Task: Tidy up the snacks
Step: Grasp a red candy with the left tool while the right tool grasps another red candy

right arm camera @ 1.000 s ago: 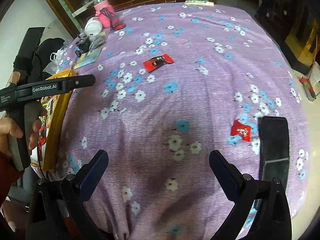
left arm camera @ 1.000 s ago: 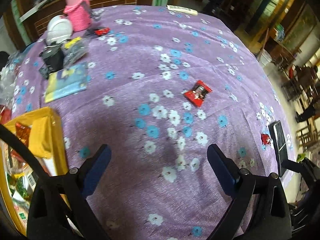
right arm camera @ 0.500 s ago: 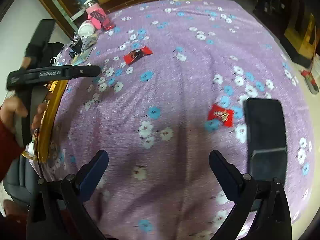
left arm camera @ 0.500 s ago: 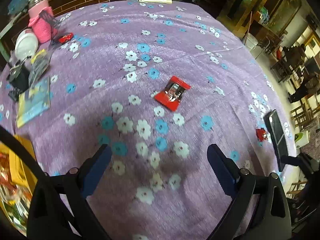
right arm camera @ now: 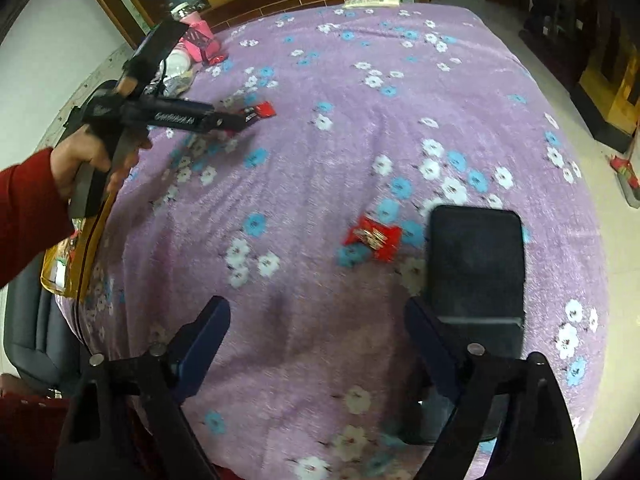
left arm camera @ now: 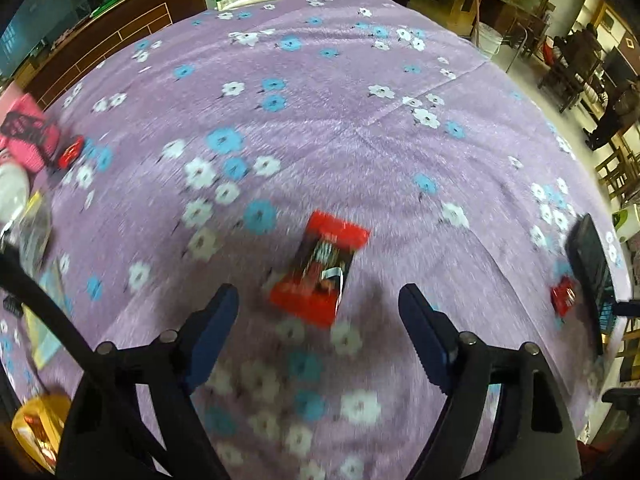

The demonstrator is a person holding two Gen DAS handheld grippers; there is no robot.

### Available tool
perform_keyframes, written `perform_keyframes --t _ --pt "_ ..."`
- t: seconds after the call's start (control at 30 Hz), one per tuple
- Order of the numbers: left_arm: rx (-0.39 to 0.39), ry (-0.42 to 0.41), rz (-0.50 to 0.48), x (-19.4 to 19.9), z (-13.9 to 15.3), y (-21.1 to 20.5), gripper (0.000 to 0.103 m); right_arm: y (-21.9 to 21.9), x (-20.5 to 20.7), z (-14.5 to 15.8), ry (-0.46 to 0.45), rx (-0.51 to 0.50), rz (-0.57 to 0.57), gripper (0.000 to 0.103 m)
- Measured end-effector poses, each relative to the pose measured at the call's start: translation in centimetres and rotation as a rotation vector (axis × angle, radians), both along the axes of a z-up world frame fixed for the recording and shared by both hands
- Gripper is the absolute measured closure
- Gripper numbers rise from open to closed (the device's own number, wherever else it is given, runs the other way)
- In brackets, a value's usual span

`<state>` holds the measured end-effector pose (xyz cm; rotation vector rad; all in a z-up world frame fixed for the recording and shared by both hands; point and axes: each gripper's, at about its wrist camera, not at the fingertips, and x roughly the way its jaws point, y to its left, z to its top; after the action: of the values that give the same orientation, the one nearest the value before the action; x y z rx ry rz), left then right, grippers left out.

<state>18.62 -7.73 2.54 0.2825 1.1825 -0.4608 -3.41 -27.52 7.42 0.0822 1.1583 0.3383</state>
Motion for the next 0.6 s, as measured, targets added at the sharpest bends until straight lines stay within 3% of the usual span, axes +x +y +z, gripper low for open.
perform_keyframes --t 0.13,0.27,0.3,0.37,0.43,0.6 --pt "0.020 0.013 -0.012 1.5 -1.1 -1.6 0.028 -0.7 0.4 -0.1 -0.005 -0.031 0.012 0.023" --pt "0.040 0.011 -0.015 1.7 -1.6 -2.2 0.044 -1.1 2.0 -0.2 -0.022 -0.069 0.044 0.030" --pt "0.038 0.009 -0.011 1.7 -1.5 -2.2 0.057 -1.1 2.4 -0.2 -0.024 -0.076 0.056 0.032" --pt "0.055 -0.003 -0.005 1.3 -1.3 -2.0 0.072 -1.0 3.2 -0.5 -0.024 -0.097 0.085 0.037" --pt "0.028 0.026 0.016 0.9 -1.3 -1.2 0.072 -0.9 3.9 -0.8 -0.020 -0.114 0.122 0.044" --pt "-0.030 0.083 0.102 -1.5 -1.3 1.5 0.073 0.4 5.4 -1.4 -0.029 -0.158 0.235 0.046"
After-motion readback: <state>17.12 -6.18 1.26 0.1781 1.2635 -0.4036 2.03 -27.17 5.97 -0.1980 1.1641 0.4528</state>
